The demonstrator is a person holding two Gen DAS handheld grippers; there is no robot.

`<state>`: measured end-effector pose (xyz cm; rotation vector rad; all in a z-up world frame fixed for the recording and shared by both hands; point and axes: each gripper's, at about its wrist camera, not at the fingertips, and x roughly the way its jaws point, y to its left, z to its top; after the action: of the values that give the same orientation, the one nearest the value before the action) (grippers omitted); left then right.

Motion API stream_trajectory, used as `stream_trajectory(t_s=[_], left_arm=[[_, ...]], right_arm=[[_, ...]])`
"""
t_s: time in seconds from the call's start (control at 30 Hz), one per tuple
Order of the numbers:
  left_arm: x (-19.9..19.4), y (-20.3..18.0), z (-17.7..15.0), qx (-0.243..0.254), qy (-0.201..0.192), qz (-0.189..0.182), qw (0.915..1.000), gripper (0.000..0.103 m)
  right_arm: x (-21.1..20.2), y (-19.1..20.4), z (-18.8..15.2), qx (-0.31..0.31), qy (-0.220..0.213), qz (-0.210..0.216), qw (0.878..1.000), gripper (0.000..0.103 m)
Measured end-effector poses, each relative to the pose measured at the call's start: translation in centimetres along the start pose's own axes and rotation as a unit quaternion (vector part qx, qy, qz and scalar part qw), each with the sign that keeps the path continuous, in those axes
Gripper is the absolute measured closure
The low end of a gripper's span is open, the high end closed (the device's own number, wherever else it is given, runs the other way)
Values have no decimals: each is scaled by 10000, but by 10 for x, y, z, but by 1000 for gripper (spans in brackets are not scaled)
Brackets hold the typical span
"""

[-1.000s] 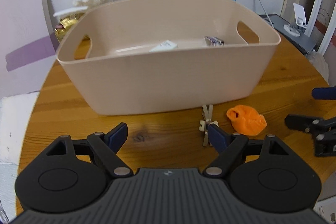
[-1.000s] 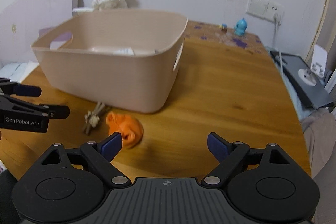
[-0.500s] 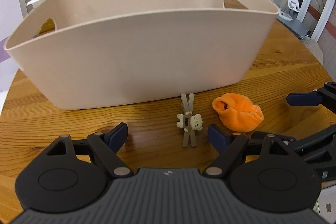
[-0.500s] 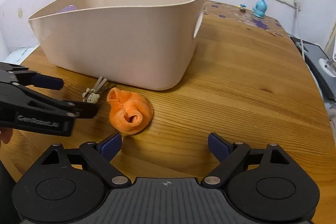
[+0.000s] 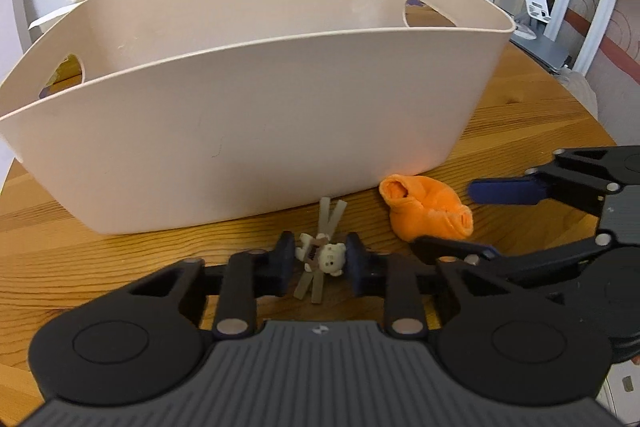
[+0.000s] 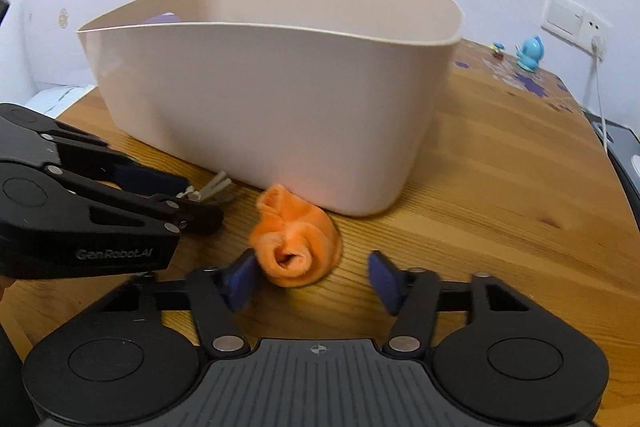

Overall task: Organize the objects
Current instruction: 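Grasp the bear keychain with the left tool while the right tool grasps the orange cloth, then carry both items over the basket and release them inside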

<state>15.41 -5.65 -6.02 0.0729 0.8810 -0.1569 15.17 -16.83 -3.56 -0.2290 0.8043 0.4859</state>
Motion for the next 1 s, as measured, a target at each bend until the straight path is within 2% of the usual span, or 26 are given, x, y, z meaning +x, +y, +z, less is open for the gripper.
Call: stream_trajectory(t_s=[0.03,0.07,0.17,0.5,1.0], left_arm=[[0,1,0,5,3,-4,10000,75],[-1,1,-1,20,0,-3,10000,76],[-4,1,-3,44,15,31,10000,79],[-21,1,-14,174,-57,184,9997,80],[-100,24,-8,213,-868,437,9950,80]], right_arm=[[-1,2,0,-11,-20,13,10000,71],[-1,4,1,-24,-18,-16,10000,90],[-3,7,0,-41,4,-32,10000,95],[-35,14,-12,-11,34,-4,10000,96],[-99,19,14,-5,-872,-193,9960,96]])
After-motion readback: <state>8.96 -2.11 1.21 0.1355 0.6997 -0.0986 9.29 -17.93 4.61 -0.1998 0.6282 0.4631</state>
